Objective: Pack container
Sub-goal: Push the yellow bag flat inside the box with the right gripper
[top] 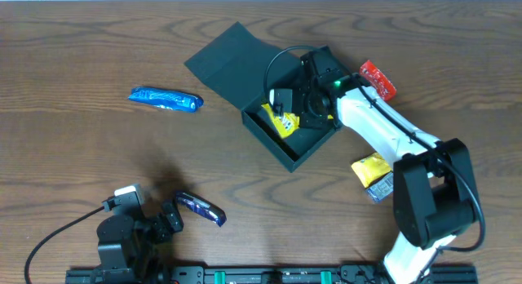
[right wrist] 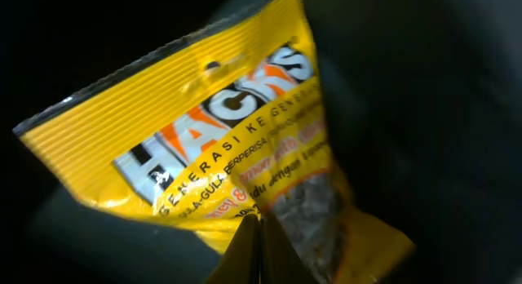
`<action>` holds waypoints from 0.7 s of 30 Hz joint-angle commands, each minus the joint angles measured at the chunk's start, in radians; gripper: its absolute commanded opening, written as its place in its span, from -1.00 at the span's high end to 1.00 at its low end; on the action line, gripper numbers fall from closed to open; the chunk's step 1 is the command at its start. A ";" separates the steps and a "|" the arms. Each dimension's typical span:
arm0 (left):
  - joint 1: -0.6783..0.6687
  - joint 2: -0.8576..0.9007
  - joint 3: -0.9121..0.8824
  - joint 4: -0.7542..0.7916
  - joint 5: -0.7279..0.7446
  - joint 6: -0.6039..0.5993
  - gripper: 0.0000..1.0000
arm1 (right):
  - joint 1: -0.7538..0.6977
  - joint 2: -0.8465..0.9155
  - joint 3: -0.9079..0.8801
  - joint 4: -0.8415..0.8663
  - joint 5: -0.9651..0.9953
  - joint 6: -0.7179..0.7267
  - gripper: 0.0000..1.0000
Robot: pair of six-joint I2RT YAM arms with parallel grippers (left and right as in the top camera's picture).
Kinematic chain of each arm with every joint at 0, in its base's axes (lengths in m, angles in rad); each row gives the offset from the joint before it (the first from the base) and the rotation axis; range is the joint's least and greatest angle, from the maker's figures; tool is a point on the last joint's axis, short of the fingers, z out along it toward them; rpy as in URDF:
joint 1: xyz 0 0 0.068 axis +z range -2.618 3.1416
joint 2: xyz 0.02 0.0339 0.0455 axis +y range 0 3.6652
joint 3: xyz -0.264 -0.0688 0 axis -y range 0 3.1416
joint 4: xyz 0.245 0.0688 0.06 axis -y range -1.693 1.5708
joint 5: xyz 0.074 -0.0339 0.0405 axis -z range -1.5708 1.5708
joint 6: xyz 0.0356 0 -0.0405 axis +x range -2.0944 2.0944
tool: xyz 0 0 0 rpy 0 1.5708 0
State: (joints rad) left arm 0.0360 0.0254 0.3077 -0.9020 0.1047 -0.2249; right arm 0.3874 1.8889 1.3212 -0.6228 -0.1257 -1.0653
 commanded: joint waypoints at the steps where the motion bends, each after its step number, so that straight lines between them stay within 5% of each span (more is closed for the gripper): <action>1: 0.003 -0.002 -0.015 -0.062 -0.003 0.008 -0.91 | 0.007 -0.050 0.018 0.010 -0.014 0.129 0.97; 11: 0.003 -0.002 -0.015 -0.062 -0.003 0.008 -0.91 | 0.030 -0.133 0.018 -0.014 -0.013 0.154 0.97; 21: 0.003 -0.002 -0.015 -0.062 -0.003 0.008 -0.91 | 0.086 -0.217 0.018 -0.027 0.052 0.332 0.97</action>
State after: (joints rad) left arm 0.0357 0.0254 0.3077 -0.9020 0.1047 -0.2249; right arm 0.4557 1.7058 1.3212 -0.6533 -0.0887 -0.8196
